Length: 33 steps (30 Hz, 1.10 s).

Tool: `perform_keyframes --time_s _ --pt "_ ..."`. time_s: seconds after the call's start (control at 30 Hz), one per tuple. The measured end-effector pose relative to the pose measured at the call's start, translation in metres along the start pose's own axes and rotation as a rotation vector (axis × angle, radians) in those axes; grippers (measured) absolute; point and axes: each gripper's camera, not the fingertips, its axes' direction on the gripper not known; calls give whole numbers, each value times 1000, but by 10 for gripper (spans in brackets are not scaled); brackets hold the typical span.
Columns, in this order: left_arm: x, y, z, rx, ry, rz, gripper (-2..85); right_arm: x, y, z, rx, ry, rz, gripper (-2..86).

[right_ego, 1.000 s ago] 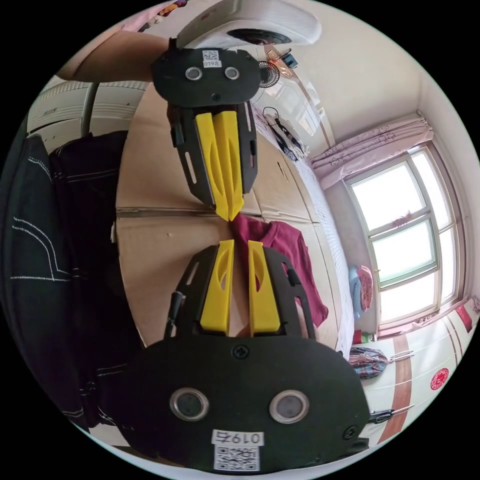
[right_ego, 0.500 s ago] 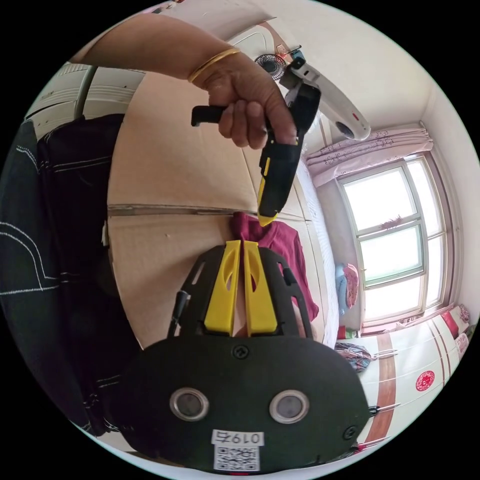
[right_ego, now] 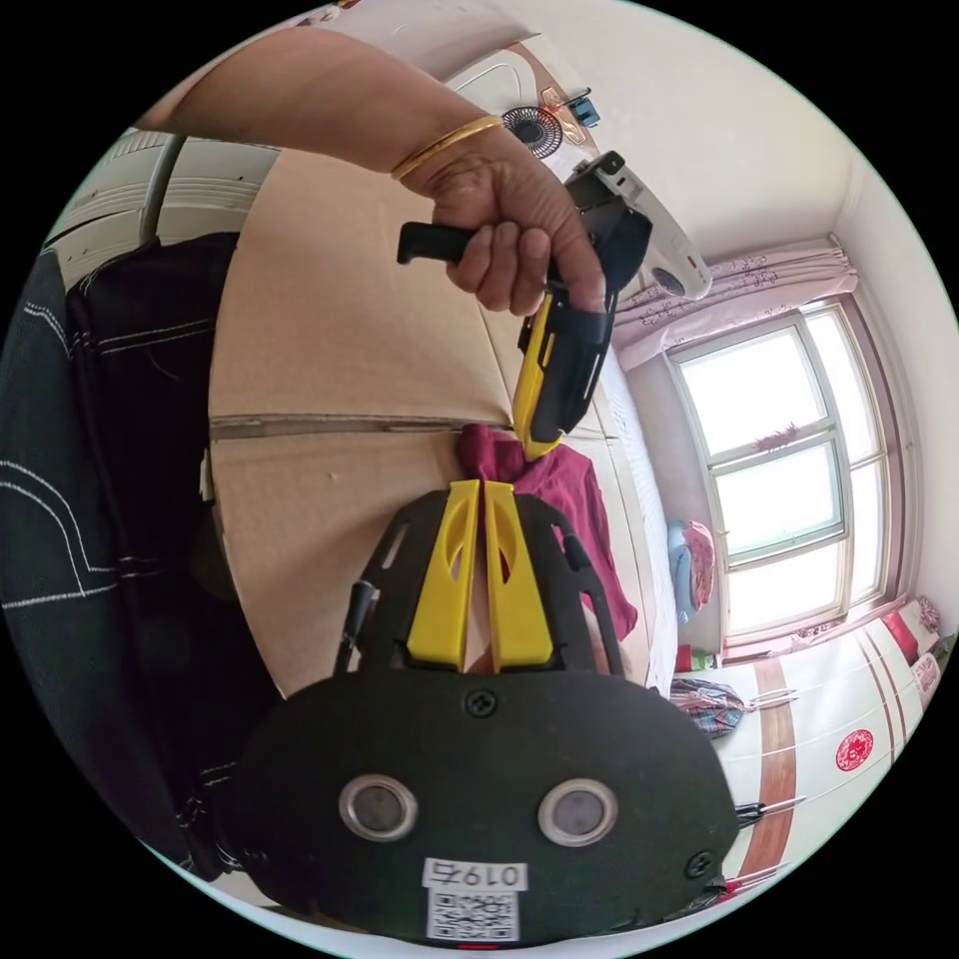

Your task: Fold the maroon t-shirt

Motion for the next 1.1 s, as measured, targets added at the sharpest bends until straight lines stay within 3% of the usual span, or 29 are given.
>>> perform_keyframes --time_s 0.57,0.83,1.1 --pt "23 -30 -38 34 -215 99 11 22 6 14 -8 -34 22 -9" --pt "31 -32 -44 25 -240 119 9 12 -5 16 -39 43 -5 -8" --pt "36 -29 -44 28 -250 118 10 30 -15 9 -54 -51 55 -9"
